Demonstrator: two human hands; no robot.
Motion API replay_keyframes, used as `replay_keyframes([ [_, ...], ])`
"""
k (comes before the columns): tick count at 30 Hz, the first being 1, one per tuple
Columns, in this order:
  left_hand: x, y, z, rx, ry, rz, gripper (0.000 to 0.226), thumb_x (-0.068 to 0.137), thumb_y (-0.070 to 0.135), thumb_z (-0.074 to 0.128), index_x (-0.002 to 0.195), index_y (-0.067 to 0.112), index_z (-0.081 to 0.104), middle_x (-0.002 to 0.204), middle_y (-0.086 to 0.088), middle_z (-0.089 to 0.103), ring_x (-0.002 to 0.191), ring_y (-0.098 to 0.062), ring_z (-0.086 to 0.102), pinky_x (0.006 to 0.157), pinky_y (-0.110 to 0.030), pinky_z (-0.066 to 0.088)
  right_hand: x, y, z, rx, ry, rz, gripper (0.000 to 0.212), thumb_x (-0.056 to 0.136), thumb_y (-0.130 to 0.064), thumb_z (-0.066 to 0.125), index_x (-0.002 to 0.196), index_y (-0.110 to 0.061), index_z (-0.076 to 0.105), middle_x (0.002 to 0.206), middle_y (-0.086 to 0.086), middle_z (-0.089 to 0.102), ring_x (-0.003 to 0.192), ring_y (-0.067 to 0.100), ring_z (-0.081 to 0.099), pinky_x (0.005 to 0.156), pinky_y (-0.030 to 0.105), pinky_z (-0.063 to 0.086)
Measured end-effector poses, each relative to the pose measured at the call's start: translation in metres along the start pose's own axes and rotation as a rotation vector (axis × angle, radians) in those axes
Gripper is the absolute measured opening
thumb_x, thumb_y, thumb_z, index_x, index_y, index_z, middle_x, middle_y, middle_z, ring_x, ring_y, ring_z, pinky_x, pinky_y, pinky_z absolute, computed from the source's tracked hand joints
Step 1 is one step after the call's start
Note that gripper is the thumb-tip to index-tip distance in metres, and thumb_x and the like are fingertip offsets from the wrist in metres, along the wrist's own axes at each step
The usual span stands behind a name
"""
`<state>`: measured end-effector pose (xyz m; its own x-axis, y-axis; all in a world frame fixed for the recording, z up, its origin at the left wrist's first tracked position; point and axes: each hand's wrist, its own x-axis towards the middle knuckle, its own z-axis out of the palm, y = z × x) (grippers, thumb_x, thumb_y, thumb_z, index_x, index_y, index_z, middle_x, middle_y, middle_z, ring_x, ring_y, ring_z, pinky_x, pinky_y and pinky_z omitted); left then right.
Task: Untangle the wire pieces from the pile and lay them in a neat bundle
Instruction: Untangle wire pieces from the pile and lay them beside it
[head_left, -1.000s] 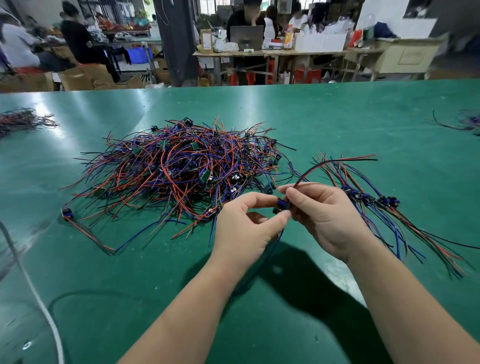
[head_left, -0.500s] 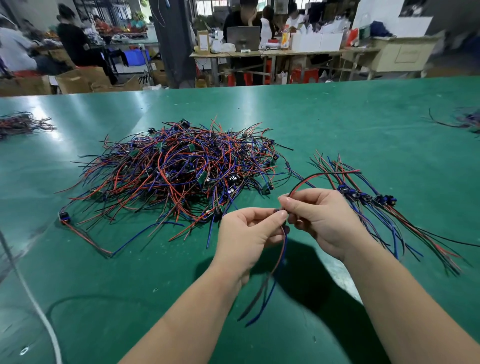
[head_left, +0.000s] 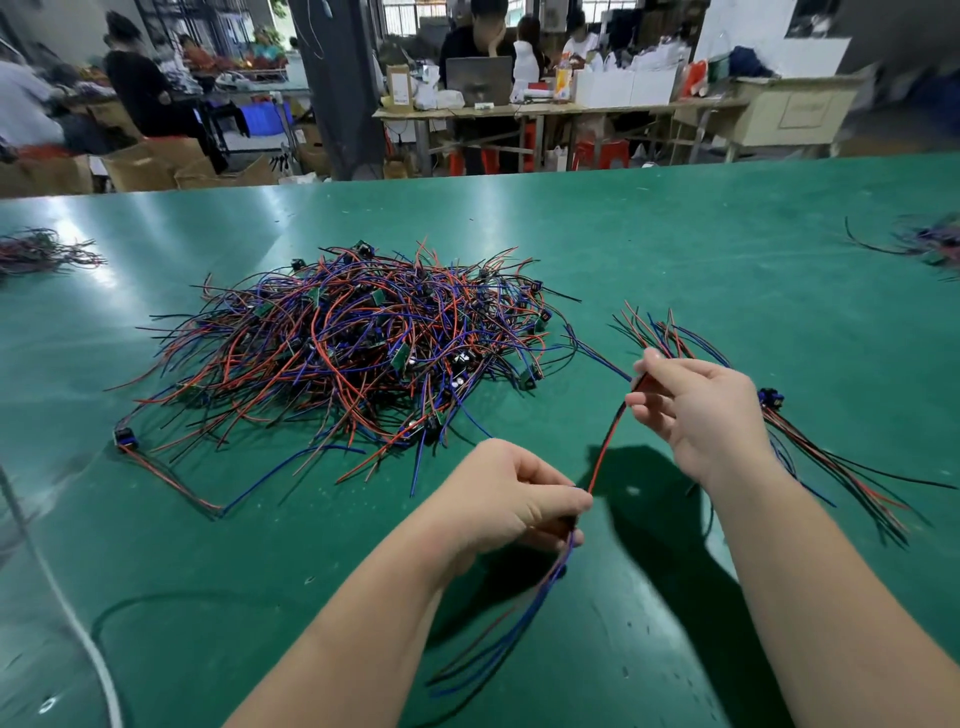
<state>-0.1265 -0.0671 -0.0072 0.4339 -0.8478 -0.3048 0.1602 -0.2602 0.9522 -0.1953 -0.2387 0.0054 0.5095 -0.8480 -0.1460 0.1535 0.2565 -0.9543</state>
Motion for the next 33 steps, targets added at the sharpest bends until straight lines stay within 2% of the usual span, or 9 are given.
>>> replay_keyframes([
  [6,0.002,0.008,-0.015,-0.227,0.04,0.014,0.007,0.088,0.012,0.064,0.085,0.006,0.066,0.071,-0.007,0.067,0.06,-0.013,0.069,0.05,-0.018,0.053,0.003,0.0,0.0,0.012,0.026,0.081,0.012,0.098,-0.005,0.042,0.107,-0.009,0.05,0.087,0.011,0.053,0.046,0.02,0.063,0.041,0.022,0.05],
  [10,0.002,0.014,-0.021,-0.628,-0.026,0.119,0.02,0.076,0.025,0.063,0.093,0.015,0.064,0.092,-0.001,0.074,0.069,-0.013,0.071,0.055,-0.023,0.057,-0.012,0.007,0.007,-0.225,-0.261,0.064,0.017,0.086,0.009,0.058,0.096,-0.005,0.06,0.079,0.011,0.059,0.044,0.012,0.06,0.042,0.018,0.047],
  [13,0.001,0.016,-0.023,-0.764,-0.018,0.152,0.028,0.074,0.027,0.064,0.1,0.017,0.06,0.098,-0.001,0.074,0.077,-0.011,0.072,0.058,-0.023,0.058,-0.024,0.008,0.01,-0.309,-0.563,-0.022,0.034,0.069,-0.006,0.075,0.1,-0.016,0.066,0.074,0.006,0.063,0.057,0.014,0.059,0.051,0.018,0.044],
  [16,0.003,0.015,-0.02,-0.629,0.123,0.14,0.03,0.068,0.031,0.069,0.095,0.02,0.059,0.092,0.005,0.074,0.071,-0.006,0.07,0.055,-0.02,0.055,-0.03,0.013,0.018,-0.207,-0.628,-0.081,0.036,0.059,-0.017,0.075,0.095,-0.016,0.069,0.068,0.001,0.065,0.057,0.012,0.058,0.053,0.016,0.043],
  [19,0.006,0.01,-0.014,-0.482,0.223,0.14,0.026,0.065,0.034,0.072,0.086,0.022,0.063,0.079,0.014,0.07,0.064,-0.002,0.064,0.051,-0.017,0.049,-0.031,0.017,0.026,-0.021,-0.534,-0.044,0.014,0.059,-0.015,0.073,0.073,-0.012,0.074,0.063,0.003,0.067,0.052,0.011,0.058,0.051,0.016,0.044],
  [23,0.004,0.006,-0.011,-0.338,0.135,0.275,0.025,0.062,0.028,0.076,0.086,0.025,0.069,0.078,0.013,0.069,0.067,-0.003,0.06,0.053,-0.018,0.049,-0.03,0.013,0.027,0.176,-0.466,0.101,0.008,0.065,-0.018,0.067,0.061,-0.016,0.073,0.06,0.0,0.065,0.048,0.007,0.057,0.05,0.016,0.046],
  [26,0.003,0.005,-0.01,-0.208,0.04,0.319,0.021,0.083,0.007,0.068,0.085,0.026,0.076,0.08,0.009,0.071,0.07,-0.002,0.063,0.059,-0.018,0.051,-0.027,0.005,0.022,0.262,-0.475,0.165,0.015,0.072,-0.021,0.062,0.061,-0.015,0.07,0.06,0.001,0.058,0.048,0.007,0.054,0.047,0.017,0.047],
  [31,0.005,0.007,-0.005,-0.29,0.044,0.224,0.023,0.071,0.037,0.068,0.072,0.016,0.075,0.077,-0.003,0.073,0.058,-0.011,0.065,0.055,-0.021,0.054,-0.027,0.006,0.016,0.054,-0.568,0.084,0.01,0.069,-0.017,0.065,0.062,-0.01,0.067,0.062,0.004,0.061,0.052,0.012,0.052,0.048,0.02,0.042],
  [33,0.005,0.002,-0.002,-0.233,0.077,0.251,0.023,0.069,0.035,0.071,0.07,0.012,0.076,0.069,-0.002,0.071,0.055,-0.01,0.062,0.055,-0.019,0.052,-0.028,0.012,0.017,-0.124,-0.586,0.022,0.012,0.068,-0.016,0.07,0.064,-0.005,0.067,0.059,0.012,0.055,0.053,0.018,0.044,0.051,0.024,0.036],
])
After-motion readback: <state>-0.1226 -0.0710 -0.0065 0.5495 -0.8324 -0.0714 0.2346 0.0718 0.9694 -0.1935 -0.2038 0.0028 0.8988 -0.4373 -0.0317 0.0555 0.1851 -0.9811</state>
